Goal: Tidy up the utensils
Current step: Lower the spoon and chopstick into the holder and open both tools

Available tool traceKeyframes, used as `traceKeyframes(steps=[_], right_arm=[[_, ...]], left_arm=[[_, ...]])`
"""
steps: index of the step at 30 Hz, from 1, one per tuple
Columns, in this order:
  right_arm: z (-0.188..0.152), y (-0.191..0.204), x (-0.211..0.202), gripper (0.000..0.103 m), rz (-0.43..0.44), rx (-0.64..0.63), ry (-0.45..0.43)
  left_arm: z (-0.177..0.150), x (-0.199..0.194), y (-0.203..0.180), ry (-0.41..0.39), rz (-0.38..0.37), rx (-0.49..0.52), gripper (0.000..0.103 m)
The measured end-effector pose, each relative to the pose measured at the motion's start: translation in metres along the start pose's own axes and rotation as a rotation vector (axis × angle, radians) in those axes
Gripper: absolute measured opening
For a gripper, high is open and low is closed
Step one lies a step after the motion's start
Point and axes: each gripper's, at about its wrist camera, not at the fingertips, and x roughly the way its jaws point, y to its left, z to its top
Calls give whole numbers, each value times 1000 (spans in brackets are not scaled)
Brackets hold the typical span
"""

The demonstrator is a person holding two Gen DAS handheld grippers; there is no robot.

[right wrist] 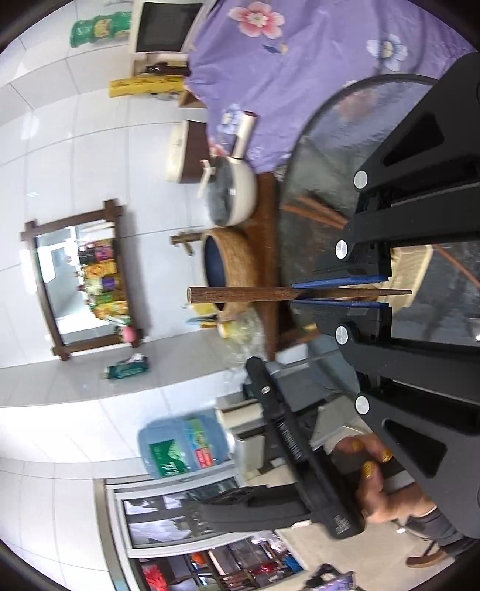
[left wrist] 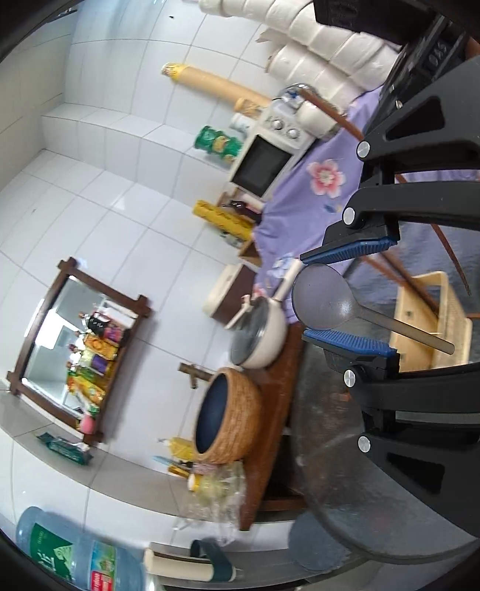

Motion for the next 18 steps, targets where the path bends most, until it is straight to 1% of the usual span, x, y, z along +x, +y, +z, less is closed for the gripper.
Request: traceKeyframes(steps=[4,7,9,11,13,14,17,18], right_arm=[[18,0,8,7,-60,-25,-73],[14,-4,26,7,-91,-29,-66],[4,-7,42,7,-105,-32,-55],[-9,-11,57,7,-115,-31,-30],[-22,-14,69,7,-113,-22,-4],[-28,-15,73,7,-114,-23,5],[-46,-17,84,7,-132,-37,23],[-51,-17,86,7,-134,-38,30]], left_arm=[[6,20,3,-25,8,-10,35],[-7,39,8,-11,18,-1,35],[-21,52,16,5,19,-5,35],[-33,58,26,20,36,-10,35],[-46,65,35,61,45,-19,35],[-50,66,39,66,47,-22,35],[-64,67,47,73,68,-1,35],[-69,68,49,88,69,8,35]])
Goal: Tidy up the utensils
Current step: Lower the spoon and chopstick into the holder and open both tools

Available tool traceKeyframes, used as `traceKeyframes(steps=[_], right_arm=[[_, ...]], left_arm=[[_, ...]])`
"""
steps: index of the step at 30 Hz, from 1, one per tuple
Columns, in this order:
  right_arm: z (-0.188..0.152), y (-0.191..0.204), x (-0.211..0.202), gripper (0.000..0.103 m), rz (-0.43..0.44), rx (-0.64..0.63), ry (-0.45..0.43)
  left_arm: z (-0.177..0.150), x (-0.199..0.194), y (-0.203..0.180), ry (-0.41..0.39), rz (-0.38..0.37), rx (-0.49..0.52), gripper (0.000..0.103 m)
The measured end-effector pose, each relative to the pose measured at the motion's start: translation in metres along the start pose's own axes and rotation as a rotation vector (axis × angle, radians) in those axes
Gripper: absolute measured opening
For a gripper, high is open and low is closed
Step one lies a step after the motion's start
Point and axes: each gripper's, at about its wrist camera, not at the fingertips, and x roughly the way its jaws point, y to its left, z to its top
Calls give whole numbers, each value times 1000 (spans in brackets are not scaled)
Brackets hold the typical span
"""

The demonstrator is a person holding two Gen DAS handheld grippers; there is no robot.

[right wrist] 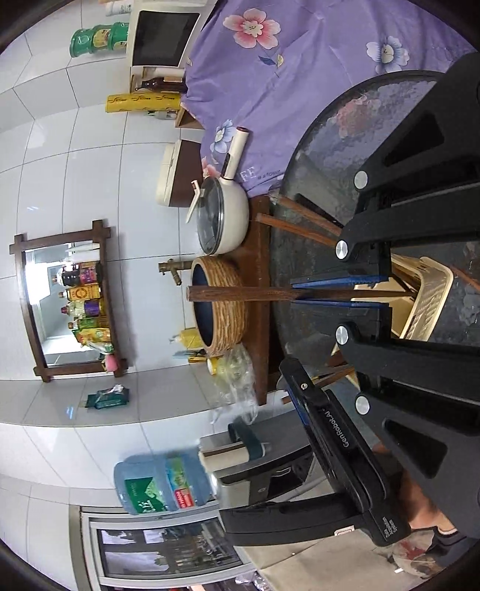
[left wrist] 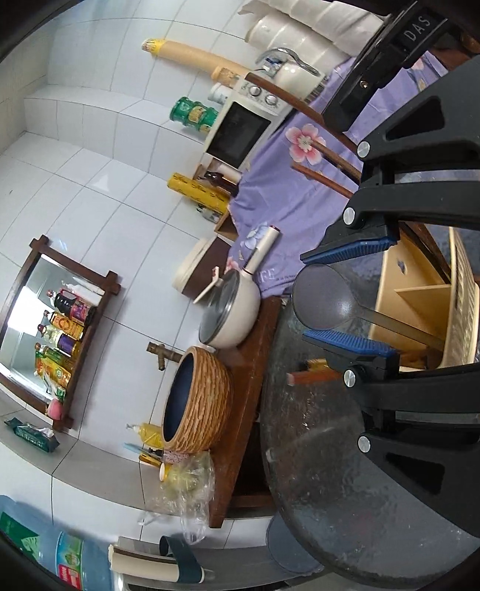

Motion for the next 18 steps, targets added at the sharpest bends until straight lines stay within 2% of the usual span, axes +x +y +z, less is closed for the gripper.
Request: traceKeyframes(steps=[6,14,16,17,18], right_arm=[[-27,1,17,7,-10,-7,48],[-45,-3,30,7,-25,-10,89],[-48,-5,30,7,-25,-17,85],[-50,-5,29,7,-30,-23,84],[-51,-6,28,8,-31,-22,82]], left_arm=[[-19,8,10,49,4,-1,35],[-40,13,12,106,26,53,36],[-42,11,11,112,21,71,39],[-43,8,10,110,18,84,44],[-43,3,7,102,28,104,54]])
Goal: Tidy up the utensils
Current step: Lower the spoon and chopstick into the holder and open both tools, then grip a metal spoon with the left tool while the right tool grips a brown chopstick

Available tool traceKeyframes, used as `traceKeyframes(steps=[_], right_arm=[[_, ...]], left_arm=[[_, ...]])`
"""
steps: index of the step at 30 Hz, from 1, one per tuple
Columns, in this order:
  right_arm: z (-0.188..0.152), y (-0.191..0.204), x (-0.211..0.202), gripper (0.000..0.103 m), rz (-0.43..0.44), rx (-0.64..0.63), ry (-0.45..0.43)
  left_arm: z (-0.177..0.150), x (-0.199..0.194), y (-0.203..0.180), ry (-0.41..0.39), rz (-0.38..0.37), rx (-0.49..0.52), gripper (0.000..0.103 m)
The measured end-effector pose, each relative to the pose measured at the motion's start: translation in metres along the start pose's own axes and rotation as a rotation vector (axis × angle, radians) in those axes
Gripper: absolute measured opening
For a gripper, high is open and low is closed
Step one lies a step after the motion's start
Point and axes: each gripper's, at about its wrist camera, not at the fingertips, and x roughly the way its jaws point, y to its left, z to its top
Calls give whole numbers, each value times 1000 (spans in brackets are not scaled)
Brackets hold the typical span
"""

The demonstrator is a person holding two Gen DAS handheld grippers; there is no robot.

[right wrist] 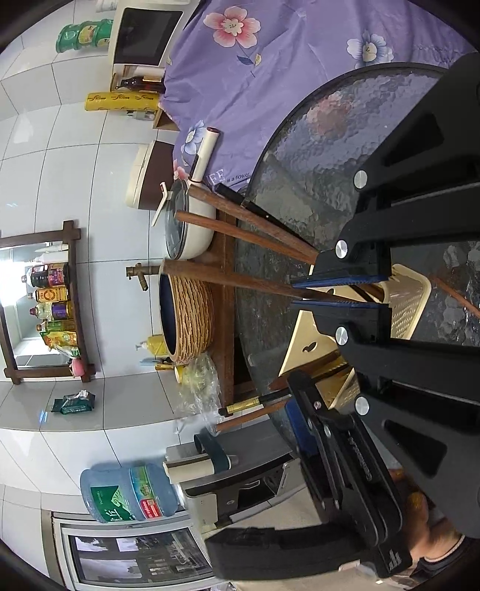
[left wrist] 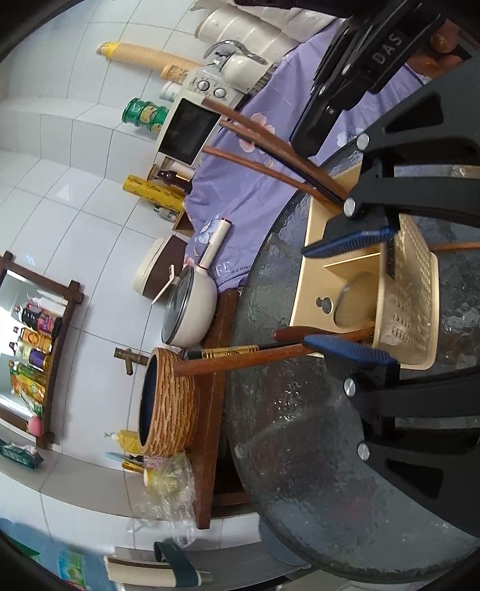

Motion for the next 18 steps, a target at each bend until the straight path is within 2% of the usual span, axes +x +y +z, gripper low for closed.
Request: traceKeyframes(steps=[2,3,4,6,10,12,13,14,18], right_arm=[[-2,-2,-4,10,7,7,-2],[-3,-3,-8,17,8,12,-7],[-5,-4,-11,29,14,13,-14],[-9,-4,-20,38,18,14,-36],[-20,-2,-37,40,19,14,-47],[-29,-1,-43,46,16,15,-33],[-33,0,-44,52,14,14,-18],[-38,1,-45,53,10,14,3],[-69,4,-41,54,-18,21,111]], left_arm=[[-2,-9,-3,-29,25,28,60],[-3,-15,-5,-43,33,47,61],[-5,-22,-6,-52,43,72,62],[-10,-32,-8,-62,71,101,68],[-23,-47,-3,-45,120,117,73],[-29,-51,0,-13,137,118,79],[-35,-53,2,17,149,119,79],[-40,-54,3,40,157,120,79],[-68,-63,1,121,173,167,79]])
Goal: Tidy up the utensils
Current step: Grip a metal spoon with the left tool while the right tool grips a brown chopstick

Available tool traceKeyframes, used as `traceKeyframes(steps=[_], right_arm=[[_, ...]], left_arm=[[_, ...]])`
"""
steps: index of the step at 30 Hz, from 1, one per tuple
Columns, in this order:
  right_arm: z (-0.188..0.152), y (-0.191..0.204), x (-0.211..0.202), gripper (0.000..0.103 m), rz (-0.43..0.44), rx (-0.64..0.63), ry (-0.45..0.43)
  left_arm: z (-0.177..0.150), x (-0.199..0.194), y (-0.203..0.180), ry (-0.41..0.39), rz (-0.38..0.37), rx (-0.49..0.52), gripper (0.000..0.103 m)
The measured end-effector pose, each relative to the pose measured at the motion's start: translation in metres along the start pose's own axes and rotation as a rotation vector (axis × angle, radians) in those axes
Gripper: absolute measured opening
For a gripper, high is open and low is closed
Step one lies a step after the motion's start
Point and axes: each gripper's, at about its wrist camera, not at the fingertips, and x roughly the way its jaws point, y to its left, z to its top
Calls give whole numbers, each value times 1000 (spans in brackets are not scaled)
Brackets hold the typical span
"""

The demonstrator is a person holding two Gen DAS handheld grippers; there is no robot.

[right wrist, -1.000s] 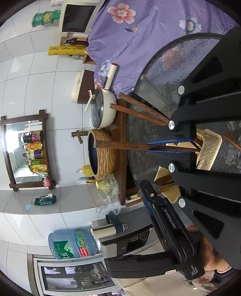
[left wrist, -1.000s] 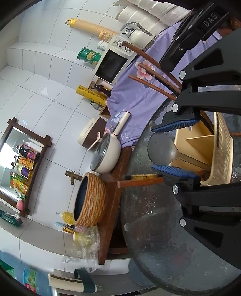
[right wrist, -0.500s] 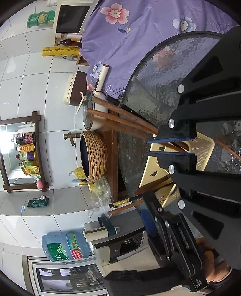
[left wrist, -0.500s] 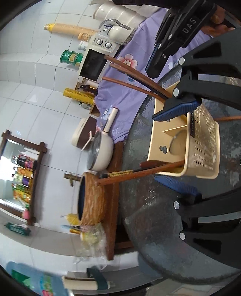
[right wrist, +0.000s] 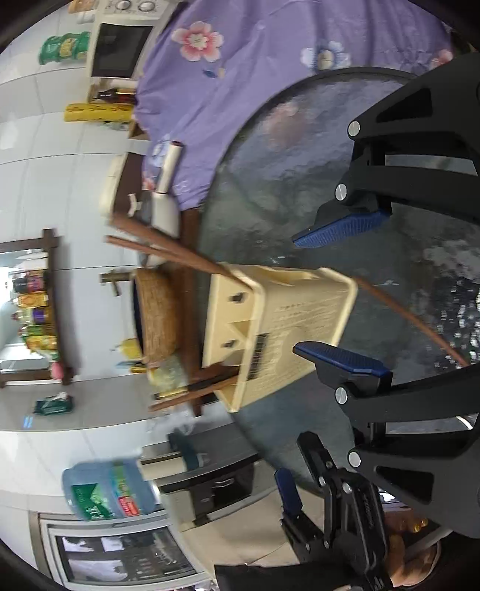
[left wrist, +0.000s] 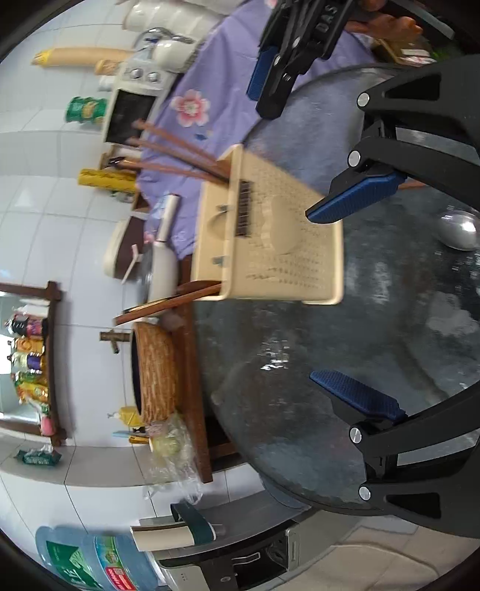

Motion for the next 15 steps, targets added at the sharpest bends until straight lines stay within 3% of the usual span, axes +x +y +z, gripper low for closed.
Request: traceKeyframes(steps=[7,15], right_arm=[[-50,-8,25,54,-23,62,158],[-74,-9,39,54,-45,90,234]], left_arm=[[-64,3,-29,152,-3,120,79],[-95,10,-46,217,-1,145,79]])
